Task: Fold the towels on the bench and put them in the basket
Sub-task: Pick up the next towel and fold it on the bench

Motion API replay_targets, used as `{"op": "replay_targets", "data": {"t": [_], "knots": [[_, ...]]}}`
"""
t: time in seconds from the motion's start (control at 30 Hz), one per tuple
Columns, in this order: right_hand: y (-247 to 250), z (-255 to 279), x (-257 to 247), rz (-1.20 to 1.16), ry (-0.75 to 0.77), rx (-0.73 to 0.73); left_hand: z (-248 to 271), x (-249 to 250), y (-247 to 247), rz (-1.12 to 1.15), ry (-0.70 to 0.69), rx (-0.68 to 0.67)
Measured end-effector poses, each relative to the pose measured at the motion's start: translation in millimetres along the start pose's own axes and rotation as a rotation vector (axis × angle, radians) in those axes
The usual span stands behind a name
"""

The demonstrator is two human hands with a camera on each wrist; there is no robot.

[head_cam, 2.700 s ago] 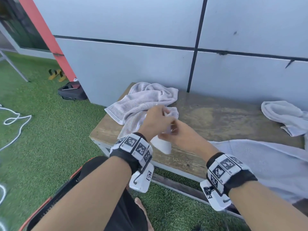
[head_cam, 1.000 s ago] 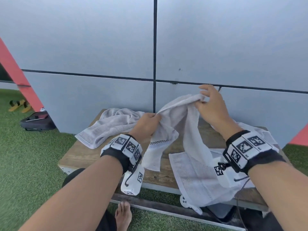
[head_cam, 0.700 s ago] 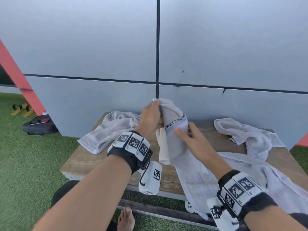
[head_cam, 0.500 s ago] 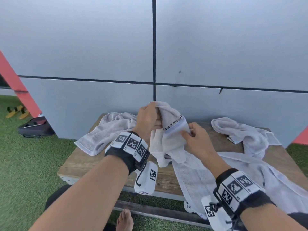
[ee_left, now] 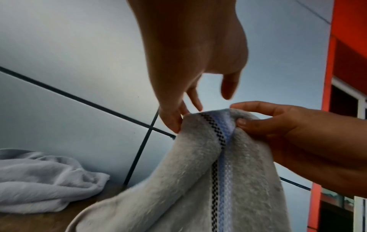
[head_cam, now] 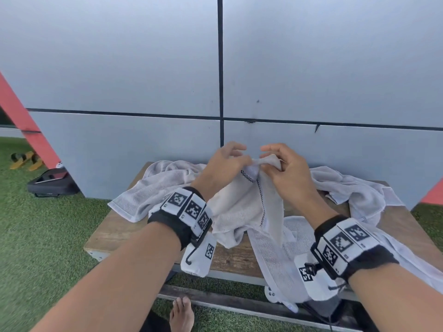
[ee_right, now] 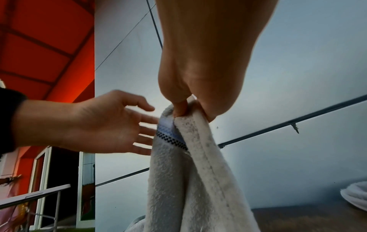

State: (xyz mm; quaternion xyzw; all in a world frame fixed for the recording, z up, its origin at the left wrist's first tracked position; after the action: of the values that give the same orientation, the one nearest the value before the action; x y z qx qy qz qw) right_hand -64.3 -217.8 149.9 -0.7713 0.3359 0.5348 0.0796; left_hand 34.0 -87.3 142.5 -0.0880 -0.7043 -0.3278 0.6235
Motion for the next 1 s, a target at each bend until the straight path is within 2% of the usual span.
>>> {"op": "replay_targets", "data": {"t": [0.07,0.13,0.23,0.3,0.43,0.5,0.6,0.67,0.77,0.8,0.9,1.0], "knots": [[-5.2,-1.2,-5.7,-0.081,0.002,-0.031,0.7,12.6,-18.8,-0.058,-0.074,-0.141],[-2.8,-1.7,-10.1,-0.094,-0.003,-0.011,1.9,23.1,-19.8,-0.170,-0.144,-0.133],[12.0,-1.1,-3.8,-0.075,-0.043,0.079,-1.8,30.3,-10.9,-0.260,-0.202,-0.061],[15.5,2.1,3.2,-0.082,-0.085,0.081,-1.6,34.9,-4.6,-0.268,-0.244,-0.014],[-1.4,14.5,22.5,0.096,-0.122,-0.107,2.7,40.2,16.0,-0.088,-0.264,0.147],[-9.7,23.0,38.6,0.209,-0.135,-0.207,1.0,36.9,30.1,-0.090,-0.241,0.239],[-4.2,20.0,42.4,0.275,-0.105,-0.165,2.7,27.1,50.3,-0.205,-0.183,0.337],[-8.2,13.3,24.2,0.274,-0.026,-0.175,7.7,29.0,46.4,-0.351,-0.234,0.259],[-27.1,5.9,-10.3,0.227,0.080,-0.281,15.6,29.6,12.4,-0.628,-0.300,-0.063],[-32.6,3.6,-18.0,0.218,0.097,-0.312,15.0,25.9,6.7,-0.649,-0.287,-0.116],[-42.2,-4.0,-27.9,0.291,0.166,-0.344,5.4,14.8,16.9,-0.537,-0.213,-0.091],[-36.5,-7.8,-24.4,0.287,0.161,-0.287,1.3,5.8,26.7,-0.508,-0.210,-0.098]]}}
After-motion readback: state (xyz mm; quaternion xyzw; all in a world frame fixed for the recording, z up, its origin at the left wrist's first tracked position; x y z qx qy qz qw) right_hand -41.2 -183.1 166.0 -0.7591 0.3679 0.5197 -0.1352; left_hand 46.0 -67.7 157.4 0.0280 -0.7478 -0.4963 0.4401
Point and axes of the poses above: each hand's wrist, its own z-axis away from the middle knuckle, its own y-axis out of the back of the hand, x = y × z, the point moved 9 cm from there along -z, towards the middle knuckle, and after that the axes turned 4 degrees about -z, right-handed, at the moved point
